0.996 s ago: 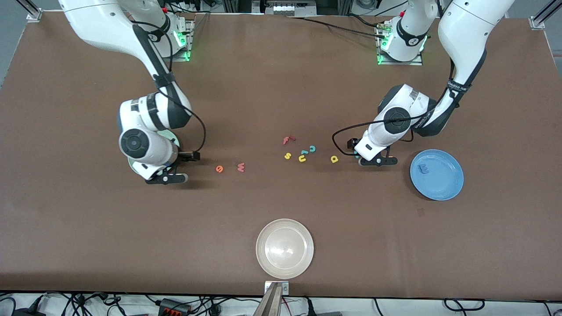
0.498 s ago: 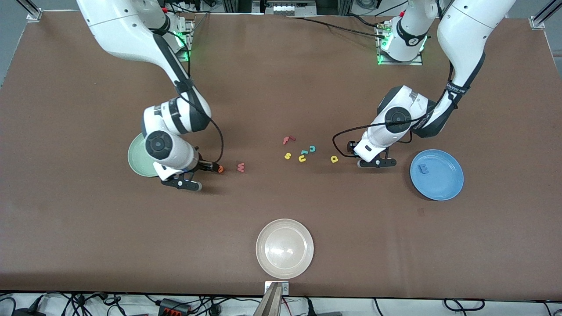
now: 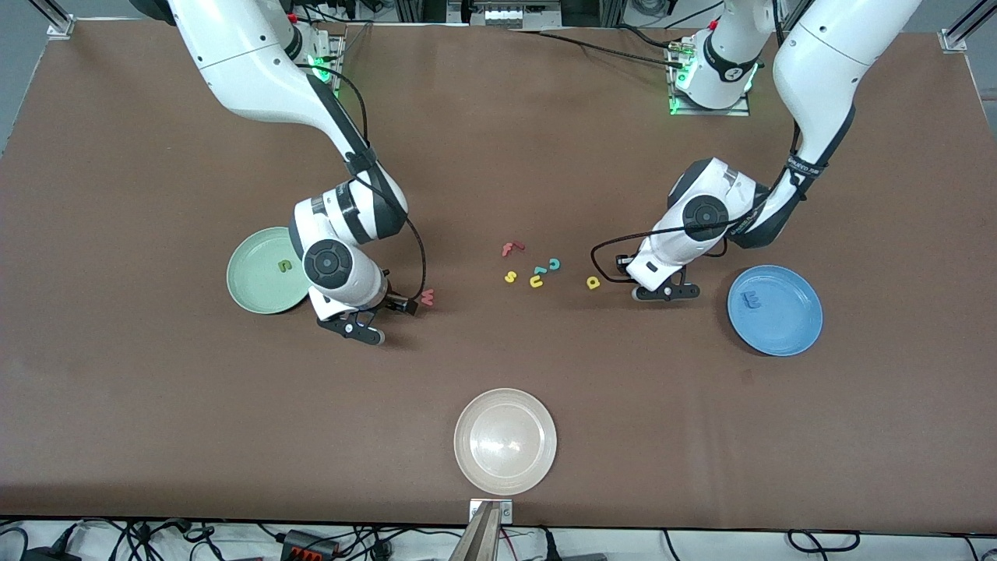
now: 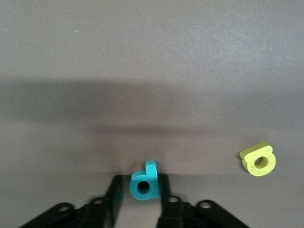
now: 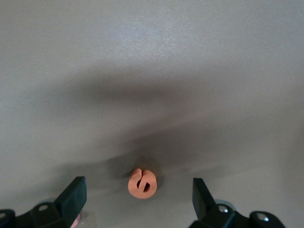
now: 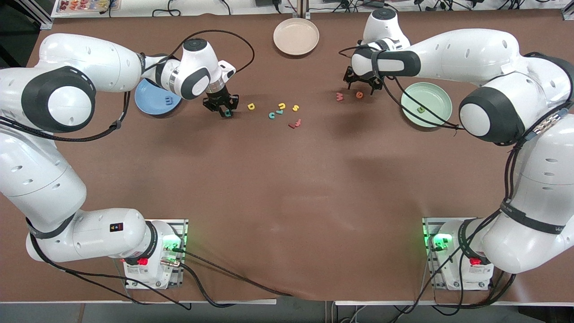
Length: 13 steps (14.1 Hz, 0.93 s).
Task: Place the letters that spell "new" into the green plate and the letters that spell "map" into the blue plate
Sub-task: 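Close the right gripper on orange e while the left gripper grasps teal d, then drop the teal d on the blue plate and orange e on the green plate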
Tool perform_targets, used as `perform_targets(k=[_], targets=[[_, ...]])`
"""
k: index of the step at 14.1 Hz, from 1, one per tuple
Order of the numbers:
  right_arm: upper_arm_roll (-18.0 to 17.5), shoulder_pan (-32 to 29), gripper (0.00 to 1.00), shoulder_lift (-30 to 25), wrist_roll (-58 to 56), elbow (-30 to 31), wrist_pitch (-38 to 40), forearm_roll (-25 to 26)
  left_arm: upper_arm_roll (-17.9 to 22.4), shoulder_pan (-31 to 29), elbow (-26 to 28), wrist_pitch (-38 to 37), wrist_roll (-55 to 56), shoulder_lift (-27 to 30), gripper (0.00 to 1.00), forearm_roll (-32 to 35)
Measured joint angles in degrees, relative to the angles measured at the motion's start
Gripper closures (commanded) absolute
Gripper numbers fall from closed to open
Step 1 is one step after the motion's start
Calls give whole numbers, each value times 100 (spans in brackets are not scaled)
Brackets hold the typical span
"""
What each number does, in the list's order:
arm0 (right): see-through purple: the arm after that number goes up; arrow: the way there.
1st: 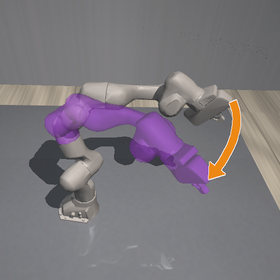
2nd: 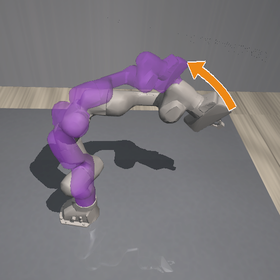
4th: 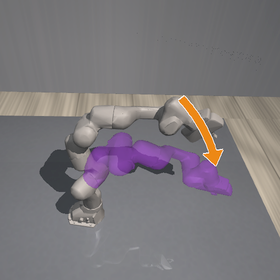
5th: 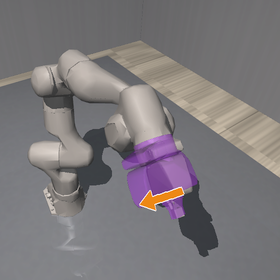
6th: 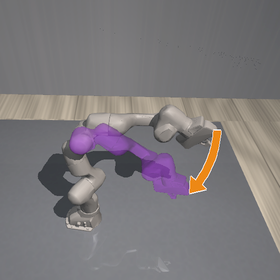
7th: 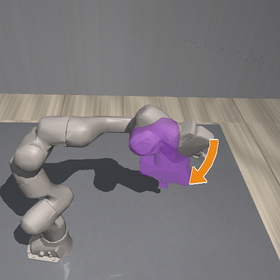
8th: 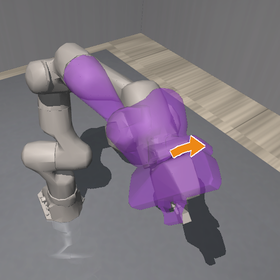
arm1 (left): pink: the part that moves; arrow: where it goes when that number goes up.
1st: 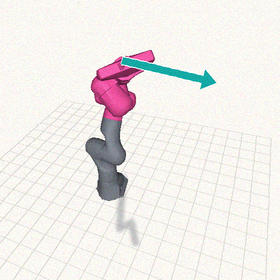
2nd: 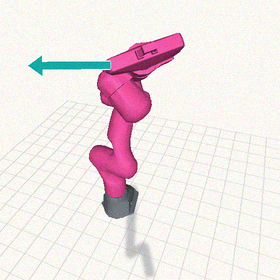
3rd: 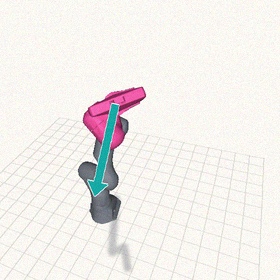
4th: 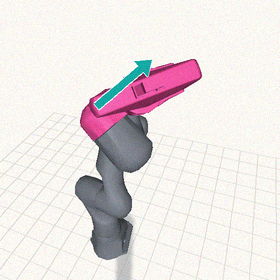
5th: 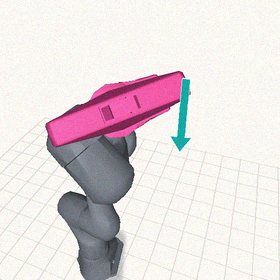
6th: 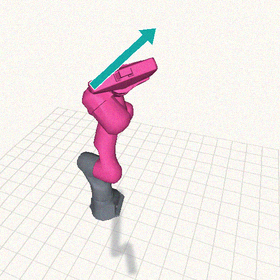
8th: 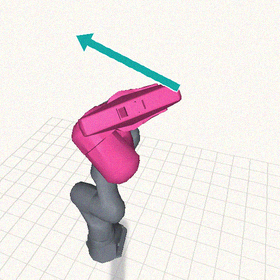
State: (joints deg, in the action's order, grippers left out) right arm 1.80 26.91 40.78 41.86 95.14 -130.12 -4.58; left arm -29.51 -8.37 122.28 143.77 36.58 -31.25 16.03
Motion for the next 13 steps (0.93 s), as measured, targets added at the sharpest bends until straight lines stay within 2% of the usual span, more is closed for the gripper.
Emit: perform_targets(k=[1,4,5,8,10,12,13], targets=[[2,-2,13,15,52,-1,0,0,-1,0,0,-2,0,1,93,0],[5,-2,24,35,96,-1,-6,0,2,-3,-39,-96,-1,9,94,0],[4,-2,28,42,97,-1,-6,-1,7,-16,-135,-348,-28,26,94,2],[4,-2,38,99,103,-1,-7,-2,15,-81,-839,-1858,-515,238,94,10],[4,-1,44,102,105,-2,-19,-8,34,-267,-1290,-2525,-1158,395,94,103],[2,0,58,102,105,-7,-25,-17,53,-723,-1433,-2702,-1942,449,93,482],[0,2,68,101,105,-14,-28,-18,69,-984,-1421,-2734,-2314,430,92,632]])
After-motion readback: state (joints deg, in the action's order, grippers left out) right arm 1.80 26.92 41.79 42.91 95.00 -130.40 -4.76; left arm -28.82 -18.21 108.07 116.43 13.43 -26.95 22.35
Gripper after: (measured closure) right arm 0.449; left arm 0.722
